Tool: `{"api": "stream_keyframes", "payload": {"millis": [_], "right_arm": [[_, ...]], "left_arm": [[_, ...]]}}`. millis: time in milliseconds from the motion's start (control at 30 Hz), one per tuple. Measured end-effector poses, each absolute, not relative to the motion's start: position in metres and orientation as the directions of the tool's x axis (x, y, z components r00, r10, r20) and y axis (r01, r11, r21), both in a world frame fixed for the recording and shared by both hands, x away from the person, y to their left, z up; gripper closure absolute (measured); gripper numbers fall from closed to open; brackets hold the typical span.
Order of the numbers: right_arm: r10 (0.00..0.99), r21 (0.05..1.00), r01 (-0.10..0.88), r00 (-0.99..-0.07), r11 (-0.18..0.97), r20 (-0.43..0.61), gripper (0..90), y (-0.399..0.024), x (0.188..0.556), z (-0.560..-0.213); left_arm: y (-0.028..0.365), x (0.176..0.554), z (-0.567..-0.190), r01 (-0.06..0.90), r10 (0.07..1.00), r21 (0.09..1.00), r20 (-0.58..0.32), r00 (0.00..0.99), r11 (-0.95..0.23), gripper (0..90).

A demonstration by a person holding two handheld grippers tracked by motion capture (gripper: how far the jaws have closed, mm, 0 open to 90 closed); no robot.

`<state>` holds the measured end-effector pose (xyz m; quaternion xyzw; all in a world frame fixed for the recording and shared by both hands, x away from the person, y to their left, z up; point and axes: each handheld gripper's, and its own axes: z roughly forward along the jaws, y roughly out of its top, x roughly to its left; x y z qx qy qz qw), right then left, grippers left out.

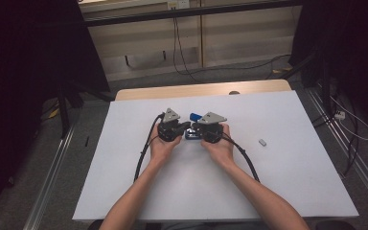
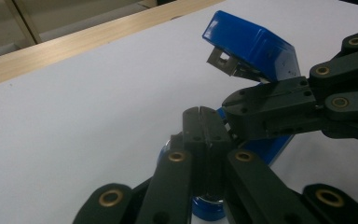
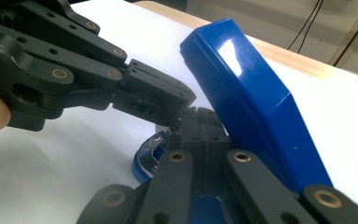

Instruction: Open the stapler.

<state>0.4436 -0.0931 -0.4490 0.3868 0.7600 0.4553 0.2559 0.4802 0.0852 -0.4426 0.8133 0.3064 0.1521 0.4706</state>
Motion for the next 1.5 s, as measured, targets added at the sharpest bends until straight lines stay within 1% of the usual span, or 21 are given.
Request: {"api": "stream_keyframes", "payload": {"millis": [367,567,1033,1500], "right_arm": [[0.821,0.889,0.356,-0.57,0.287,-0.037,90.0,-0.0917,0.4438,-0.4507],[0.826,0.892,0.355,-0.562,0.28,-0.035,90.0,-0.0923,0.4435,-0.4493],[0.844,0.902,0.345,-0.535,0.259,-0.038,90.0,-0.0917,0.4448,-0.446],[0.847,0.91,0.326,-0.53,0.258,-0.05,90.0,-0.0914,0.4454,-0.4418]], "left_arm": [[0.0843,0.48,-0.4471,0.346,0.64,0.85,-0.013,0.768,-0.397,90.0],[0.0841,0.478,-0.4498,0.333,0.648,0.861,-0.006,0.762,-0.384,90.0],[0.0842,0.4783,-0.4499,0.334,0.647,0.861,-0.008,0.762,-0.383,90.0],[0.0831,0.4781,-0.45,0.329,0.65,0.86,0.003,0.76,-0.39,90.0]]}}
